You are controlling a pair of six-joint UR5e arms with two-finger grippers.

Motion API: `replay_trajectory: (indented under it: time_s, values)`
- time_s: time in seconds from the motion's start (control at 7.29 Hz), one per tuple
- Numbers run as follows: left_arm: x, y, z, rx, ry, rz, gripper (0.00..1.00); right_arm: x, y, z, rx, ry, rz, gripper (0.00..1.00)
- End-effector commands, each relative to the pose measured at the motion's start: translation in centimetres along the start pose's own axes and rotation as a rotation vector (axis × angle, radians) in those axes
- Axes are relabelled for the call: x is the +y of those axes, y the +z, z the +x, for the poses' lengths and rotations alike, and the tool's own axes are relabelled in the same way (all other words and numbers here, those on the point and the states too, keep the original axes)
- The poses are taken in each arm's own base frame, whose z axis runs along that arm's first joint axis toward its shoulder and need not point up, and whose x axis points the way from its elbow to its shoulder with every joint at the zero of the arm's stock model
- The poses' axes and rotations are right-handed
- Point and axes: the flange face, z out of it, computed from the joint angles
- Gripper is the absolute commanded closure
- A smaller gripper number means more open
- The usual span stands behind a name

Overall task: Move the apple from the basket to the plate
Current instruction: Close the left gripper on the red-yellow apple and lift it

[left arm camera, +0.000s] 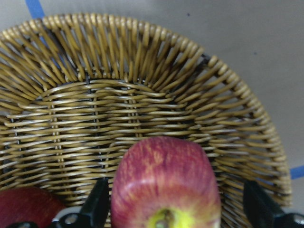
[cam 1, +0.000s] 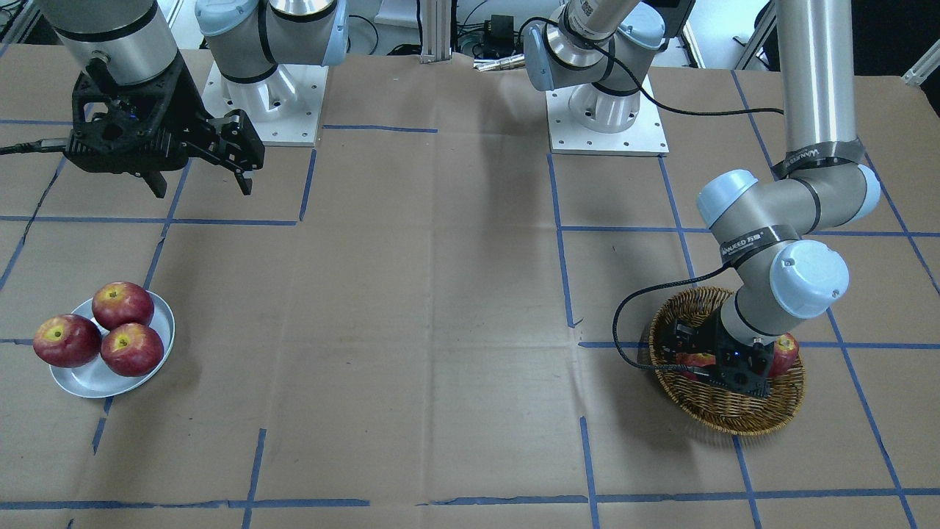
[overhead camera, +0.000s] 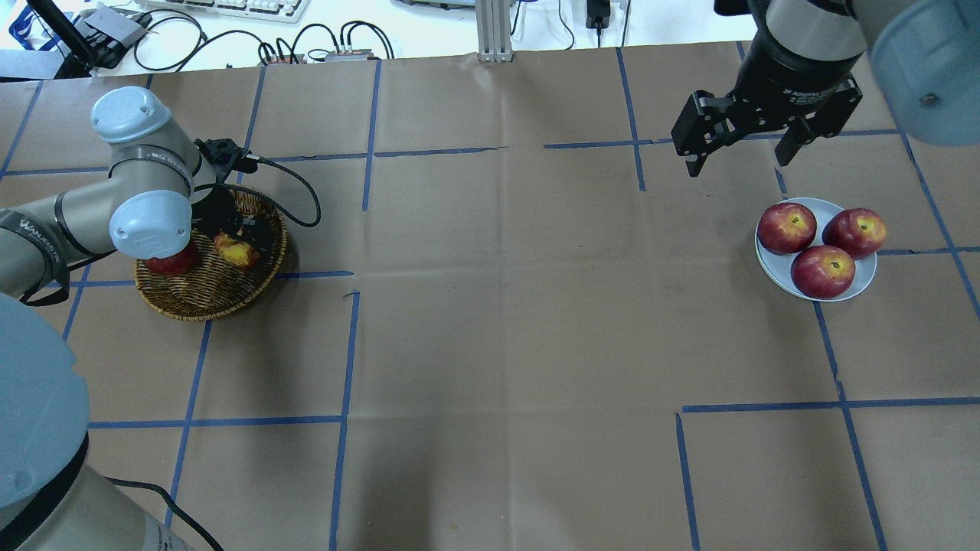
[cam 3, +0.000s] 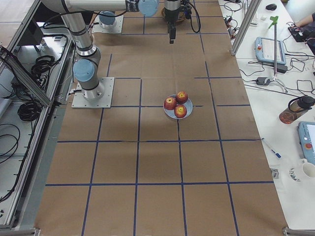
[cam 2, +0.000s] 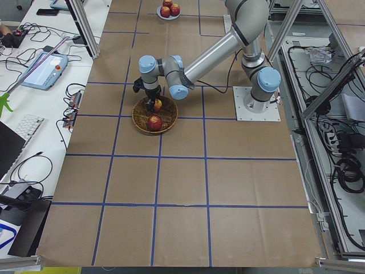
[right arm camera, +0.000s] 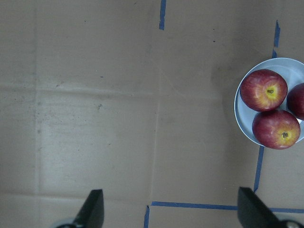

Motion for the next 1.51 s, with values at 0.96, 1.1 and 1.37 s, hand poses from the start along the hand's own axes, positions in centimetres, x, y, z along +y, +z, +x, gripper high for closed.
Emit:
replay_trajectory:
  time_s: [0.96, 1.1, 1.37]
  values:
    - [-3.5, -9.7, 12.8, -0.035, -0.207, 0.063, 0.42, 0.1, 0.6, -0.2, -0.001, -0.006, -0.013, 0.00]
    - [-4.0, -9.9, 17.5, -0.033, -0.238, 0.069, 0.42, 0.2, 0.6, -0.2, -0.001, -0.006, -0.013, 0.00]
    - [-4.3, -9.2, 27.5, -0.023, -0.291, 0.067, 0.42, 0.2, 0.6, -0.2, -0.002, -0.006, -0.014, 0.00]
